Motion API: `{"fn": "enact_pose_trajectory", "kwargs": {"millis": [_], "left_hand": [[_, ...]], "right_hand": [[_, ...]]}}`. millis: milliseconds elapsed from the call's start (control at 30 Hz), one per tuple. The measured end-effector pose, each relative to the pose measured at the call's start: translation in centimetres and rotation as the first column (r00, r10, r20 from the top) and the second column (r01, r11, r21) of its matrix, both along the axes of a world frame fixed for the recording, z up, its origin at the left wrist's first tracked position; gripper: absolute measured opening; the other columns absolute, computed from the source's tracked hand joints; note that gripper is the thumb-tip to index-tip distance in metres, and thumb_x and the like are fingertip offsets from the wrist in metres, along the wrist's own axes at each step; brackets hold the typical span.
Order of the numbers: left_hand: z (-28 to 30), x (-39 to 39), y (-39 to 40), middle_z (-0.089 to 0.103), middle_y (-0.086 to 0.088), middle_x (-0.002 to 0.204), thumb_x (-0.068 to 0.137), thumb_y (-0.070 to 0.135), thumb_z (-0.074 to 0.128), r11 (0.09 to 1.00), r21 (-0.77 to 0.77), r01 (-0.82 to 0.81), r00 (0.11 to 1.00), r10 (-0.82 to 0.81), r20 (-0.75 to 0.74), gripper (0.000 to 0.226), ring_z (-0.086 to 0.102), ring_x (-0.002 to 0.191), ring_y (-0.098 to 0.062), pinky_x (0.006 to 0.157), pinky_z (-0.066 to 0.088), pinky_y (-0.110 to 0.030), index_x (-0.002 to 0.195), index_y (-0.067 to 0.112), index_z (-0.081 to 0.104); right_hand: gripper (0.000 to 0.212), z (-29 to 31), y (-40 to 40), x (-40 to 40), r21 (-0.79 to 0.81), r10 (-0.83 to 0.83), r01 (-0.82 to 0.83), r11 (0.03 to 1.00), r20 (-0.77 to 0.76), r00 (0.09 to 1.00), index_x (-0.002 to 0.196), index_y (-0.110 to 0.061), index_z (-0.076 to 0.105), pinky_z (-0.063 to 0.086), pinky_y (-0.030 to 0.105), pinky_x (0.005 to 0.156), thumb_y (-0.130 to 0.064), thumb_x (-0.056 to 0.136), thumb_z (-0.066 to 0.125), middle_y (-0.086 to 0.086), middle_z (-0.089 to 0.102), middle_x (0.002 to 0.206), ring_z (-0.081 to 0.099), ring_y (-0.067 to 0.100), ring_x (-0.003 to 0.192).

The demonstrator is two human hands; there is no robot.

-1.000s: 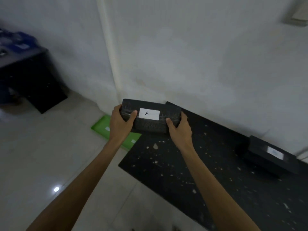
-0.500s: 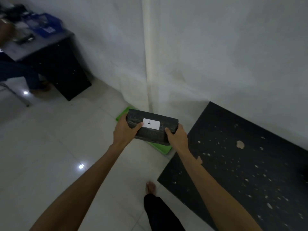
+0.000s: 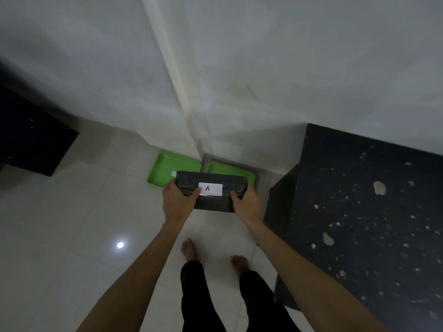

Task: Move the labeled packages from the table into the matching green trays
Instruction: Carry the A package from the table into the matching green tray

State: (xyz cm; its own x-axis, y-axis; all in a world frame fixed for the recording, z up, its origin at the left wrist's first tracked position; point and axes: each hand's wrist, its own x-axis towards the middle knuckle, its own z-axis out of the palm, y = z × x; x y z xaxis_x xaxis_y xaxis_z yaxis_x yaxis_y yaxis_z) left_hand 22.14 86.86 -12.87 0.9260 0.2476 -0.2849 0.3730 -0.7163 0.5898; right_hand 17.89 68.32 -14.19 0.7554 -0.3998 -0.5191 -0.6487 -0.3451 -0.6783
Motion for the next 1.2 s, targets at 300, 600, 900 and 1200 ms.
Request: {"fn": "enact_pose_trajectory", "kwargs": {"millis": [300, 600, 900, 1200], "left_hand": [[-16.3, 13.0, 0.5, 0.058, -0.013, 0.117, 0.080, 0.035, 0.075, 0.969, -0.069, 0.238, 0.952, -0.247, -0.183, 0.053, 0.054, 0.110, -0.031, 0.091, 0.050, -0.048, 0.120, 0.008, 0.056], [-44.3, 24.5, -2.8, 0.069, -0.021, 0.106, 0.097, 0.018, 0.057, 0.938, -0.340, 0.073, 0.957, -0.161, -0.240, 0.028, 0.065, 0.096, -0.037, 0.082, 0.051, -0.039, 0.113, -0.005, 0.064], [-62.1, 29.0, -6.0, 0.064, -0.015, 0.102, 0.096, 0.000, 0.048, 0.916, -0.397, 0.060, 0.942, -0.183, -0.281, 0.027, 0.057, 0.076, -0.018, 0.070, 0.047, -0.023, 0.117, -0.003, 0.064], [-68.0, 30.5, -6.1, 0.065, -0.019, 0.106, 0.095, 0.002, 0.052, 0.935, -0.337, 0.113, 0.936, -0.215, -0.280, 0.029, 0.057, 0.084, -0.021, 0.062, 0.045, -0.020, 0.122, -0.003, 0.062]], "right_hand": [[0.045, -14.5, 2.6, 9.2, 0.077, -0.341, 0.351, 0.933, -0.116, 0.933, 0.135, -0.006, 0.053, 0.050, 0.034, 0.098, -0.015, 0.093, 0.067, 0.012, 0.064, 0.128, 0.062, 0.028, 0.119], [0.045, -41.5, -2.1, 19.6, 0.074, -0.432, 0.441, 0.895, -0.107, 0.895, 0.142, -0.015, 0.051, 0.052, 0.035, 0.094, -0.025, 0.099, 0.060, 0.009, 0.063, 0.131, 0.062, 0.030, 0.117], [0.039, -59.0, -5.4, 23.4, 0.138, -0.517, 0.528, 0.838, -0.110, 0.849, 0.133, -0.010, 0.058, 0.050, 0.031, 0.089, -0.028, 0.099, 0.058, 0.011, 0.064, 0.130, 0.064, 0.029, 0.112], [0.050, -65.7, -5.5, 24.8, 0.172, -0.520, 0.545, 0.821, -0.171, 0.837, 0.139, -0.011, 0.052, 0.052, 0.034, 0.090, -0.034, 0.096, 0.062, 0.011, 0.062, 0.132, 0.064, 0.029, 0.110]]}}
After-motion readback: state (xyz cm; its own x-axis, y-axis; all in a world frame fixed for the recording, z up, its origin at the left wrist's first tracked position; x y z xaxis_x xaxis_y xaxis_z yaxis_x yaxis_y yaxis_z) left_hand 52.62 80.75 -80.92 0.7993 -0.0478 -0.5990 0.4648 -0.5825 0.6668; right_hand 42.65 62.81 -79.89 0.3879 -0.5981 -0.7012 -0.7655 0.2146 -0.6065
